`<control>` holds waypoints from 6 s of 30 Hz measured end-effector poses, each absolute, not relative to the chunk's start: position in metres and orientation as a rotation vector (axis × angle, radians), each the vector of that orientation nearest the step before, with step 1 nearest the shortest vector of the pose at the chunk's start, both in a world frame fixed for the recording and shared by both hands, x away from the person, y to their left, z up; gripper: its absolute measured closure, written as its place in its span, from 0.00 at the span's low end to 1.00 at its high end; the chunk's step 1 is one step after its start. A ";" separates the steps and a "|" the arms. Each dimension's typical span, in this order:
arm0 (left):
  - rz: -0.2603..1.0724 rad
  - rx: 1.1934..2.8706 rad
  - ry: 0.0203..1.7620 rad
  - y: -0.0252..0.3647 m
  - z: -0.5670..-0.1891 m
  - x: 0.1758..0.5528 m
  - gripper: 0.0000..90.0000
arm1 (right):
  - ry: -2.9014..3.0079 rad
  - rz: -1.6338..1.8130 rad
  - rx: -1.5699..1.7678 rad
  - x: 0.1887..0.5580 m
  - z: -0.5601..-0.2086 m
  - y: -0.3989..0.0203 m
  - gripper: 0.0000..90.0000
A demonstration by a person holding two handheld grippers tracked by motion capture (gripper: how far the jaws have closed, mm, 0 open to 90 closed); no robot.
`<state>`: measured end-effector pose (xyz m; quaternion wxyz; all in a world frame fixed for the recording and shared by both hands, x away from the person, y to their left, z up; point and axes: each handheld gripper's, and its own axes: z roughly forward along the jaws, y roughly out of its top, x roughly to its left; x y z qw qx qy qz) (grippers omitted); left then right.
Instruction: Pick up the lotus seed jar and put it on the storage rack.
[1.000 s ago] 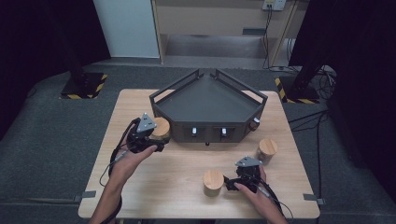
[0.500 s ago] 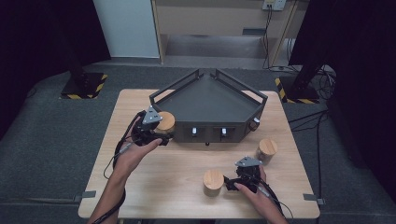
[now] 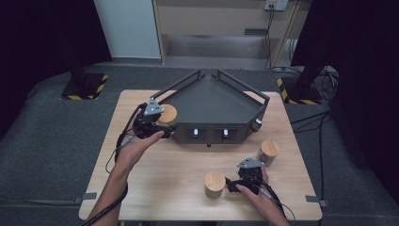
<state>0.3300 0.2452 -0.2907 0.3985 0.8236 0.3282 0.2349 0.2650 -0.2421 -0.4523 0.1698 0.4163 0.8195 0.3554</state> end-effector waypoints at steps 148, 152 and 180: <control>0.585 2.035 1.029 0.259 -0.312 0.313 0.05 | 2.334 1.010 1.179 0.265 -0.452 -0.243 0.01; 0.586 2.039 1.029 0.258 -0.314 0.306 0.05 | 2.334 1.010 1.179 0.265 -0.452 -0.243 0.01; 0.557 2.074 1.038 0.247 -0.352 0.263 0.05 | 2.328 1.007 1.184 0.264 -0.452 -0.242 0.01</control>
